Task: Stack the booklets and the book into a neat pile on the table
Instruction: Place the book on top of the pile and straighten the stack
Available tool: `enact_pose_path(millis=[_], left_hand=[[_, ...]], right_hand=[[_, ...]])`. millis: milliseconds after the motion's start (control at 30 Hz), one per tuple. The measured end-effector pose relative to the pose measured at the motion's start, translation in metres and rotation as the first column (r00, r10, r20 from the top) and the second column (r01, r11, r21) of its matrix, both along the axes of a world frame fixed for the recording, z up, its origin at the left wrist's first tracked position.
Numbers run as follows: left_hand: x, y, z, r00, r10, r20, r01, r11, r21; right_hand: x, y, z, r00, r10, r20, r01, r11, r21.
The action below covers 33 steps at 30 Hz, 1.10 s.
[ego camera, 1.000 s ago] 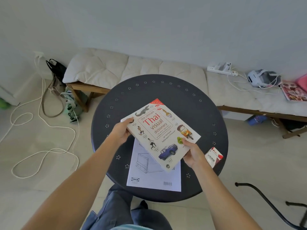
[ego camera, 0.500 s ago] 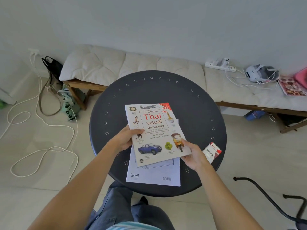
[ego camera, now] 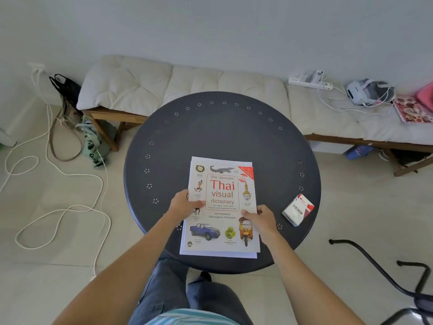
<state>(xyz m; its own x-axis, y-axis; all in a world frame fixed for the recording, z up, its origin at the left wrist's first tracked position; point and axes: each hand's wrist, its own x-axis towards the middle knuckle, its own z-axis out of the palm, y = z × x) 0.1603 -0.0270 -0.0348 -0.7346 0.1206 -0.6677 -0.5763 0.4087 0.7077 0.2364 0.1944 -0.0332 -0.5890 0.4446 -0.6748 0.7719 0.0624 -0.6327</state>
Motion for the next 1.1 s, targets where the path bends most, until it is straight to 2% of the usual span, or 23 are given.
enact_pose_path(millis=[67, 167, 300, 333, 433, 633, 767, 900, 1000, 1100], left_hand=[[0.005, 0.005, -0.006, 0.996, -0.042, -0.082, 0.025, 0.979, -0.204], [0.011, 0.008, -0.015, 0.986, -0.066, -0.15, 0.008, 0.935, -0.354], [0.012, 0.012, -0.014, 0.966, -0.148, -0.211, 0.001, 0.82, -0.572], [0.012, 0.012, -0.014, 0.963, -0.153, -0.22, -0.005, 0.811, -0.585], [0.012, 0.015, -0.013, 0.983, -0.101, -0.15, 0.006, 0.848, -0.53], [-0.002, 0.007, -0.008, 0.998, -0.061, 0.035, 0.07, 0.905, -0.42], [-0.005, 0.006, -0.006, 0.989, -0.089, 0.117, 0.124, 0.931, -0.343], [-0.002, 0.008, -0.01, 0.991, -0.062, 0.12, 0.105, 0.908, -0.405], [-0.001, 0.012, 0.0, 0.995, -0.028, 0.095, 0.064, 0.912, -0.404], [-0.005, 0.012, 0.008, 0.995, -0.016, 0.098, 0.048, 0.944, -0.328]], right_hand=[[0.0, -0.004, -0.003, 0.999, 0.039, 0.007, -0.039, 0.988, 0.148], [0.0, -0.012, -0.006, 0.997, 0.068, 0.039, -0.076, 0.958, 0.277], [-0.005, -0.014, -0.005, 0.973, 0.103, 0.205, -0.197, 0.834, 0.515], [-0.007, -0.014, -0.005, 0.97, 0.099, 0.224, -0.204, 0.834, 0.513], [-0.012, -0.013, -0.003, 0.978, 0.078, 0.194, -0.138, 0.939, 0.315], [-0.018, -0.005, -0.005, 0.979, 0.047, 0.199, -0.064, 0.995, 0.081], [-0.019, -0.006, -0.012, 0.974, 0.07, 0.214, -0.085, 0.995, 0.061], [-0.019, -0.014, -0.006, 0.976, 0.075, 0.203, -0.116, 0.973, 0.202], [-0.014, -0.019, 0.001, 0.991, 0.054, 0.12, -0.075, 0.982, 0.175], [-0.012, -0.015, 0.003, 0.998, 0.048, 0.046, -0.052, 0.993, 0.103]])
